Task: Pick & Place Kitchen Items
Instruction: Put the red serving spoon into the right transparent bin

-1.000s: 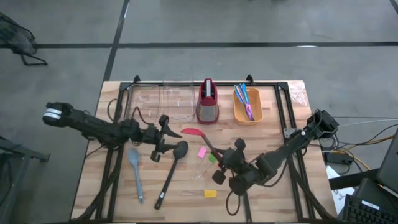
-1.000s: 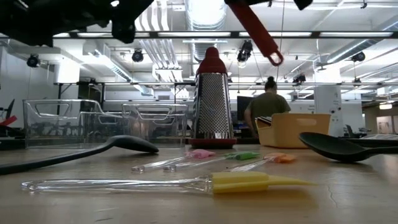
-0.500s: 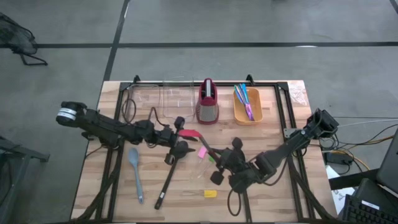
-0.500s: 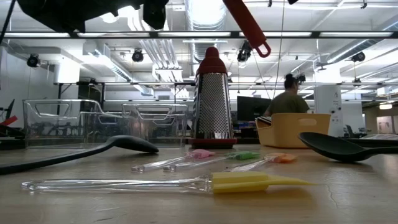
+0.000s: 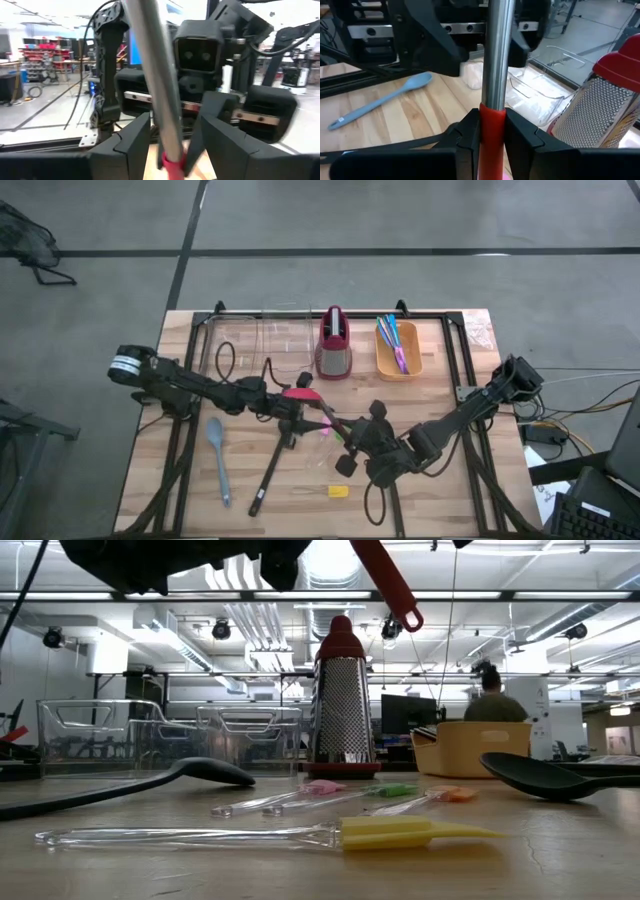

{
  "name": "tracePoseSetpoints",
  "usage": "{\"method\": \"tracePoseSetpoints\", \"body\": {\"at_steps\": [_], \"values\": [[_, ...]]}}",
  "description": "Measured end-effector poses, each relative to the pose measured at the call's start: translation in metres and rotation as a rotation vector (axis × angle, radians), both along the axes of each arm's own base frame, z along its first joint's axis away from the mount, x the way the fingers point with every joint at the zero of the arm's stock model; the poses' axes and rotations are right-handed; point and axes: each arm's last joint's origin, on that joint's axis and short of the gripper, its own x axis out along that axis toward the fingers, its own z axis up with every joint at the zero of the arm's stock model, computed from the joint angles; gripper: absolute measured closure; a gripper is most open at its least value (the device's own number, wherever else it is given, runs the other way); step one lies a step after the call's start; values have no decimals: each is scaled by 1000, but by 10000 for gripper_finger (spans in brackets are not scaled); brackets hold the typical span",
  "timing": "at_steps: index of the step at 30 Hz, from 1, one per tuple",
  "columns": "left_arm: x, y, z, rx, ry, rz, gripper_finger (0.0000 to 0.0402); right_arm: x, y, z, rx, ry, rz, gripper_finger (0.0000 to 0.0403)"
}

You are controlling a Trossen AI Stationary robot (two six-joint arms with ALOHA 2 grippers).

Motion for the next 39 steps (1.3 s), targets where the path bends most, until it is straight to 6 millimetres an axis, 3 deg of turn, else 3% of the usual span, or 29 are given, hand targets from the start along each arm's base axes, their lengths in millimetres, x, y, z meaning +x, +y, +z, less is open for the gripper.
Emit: {"method": "tracePoseSetpoints", "body": {"at_steps": [5, 12, 19, 27, 35, 39], "values": [[-2, 1, 1, 0, -4, 10, 252, 1, -1, -1, 6, 5, 4, 344], [-2, 0, -1, 2, 2, 0, 347, 2, -2, -2, -2, 18, 11, 344], [-3, 0, -3, -12, 15, -2, 349, 2, -2, -3, -11, 27, 14, 335], [-8, 5, -1, -110, 109, 55, 336, 1, -2, -3, -26, 28, 7, 270], [-32, 14, 18, -149, 196, 229, 341, -4, 2, -7, -43, 86, 45, 204], [-52, 22, 31, -150, 223, 420, 334, -13, 10, -12, -37, 115, 64, 186]]}}
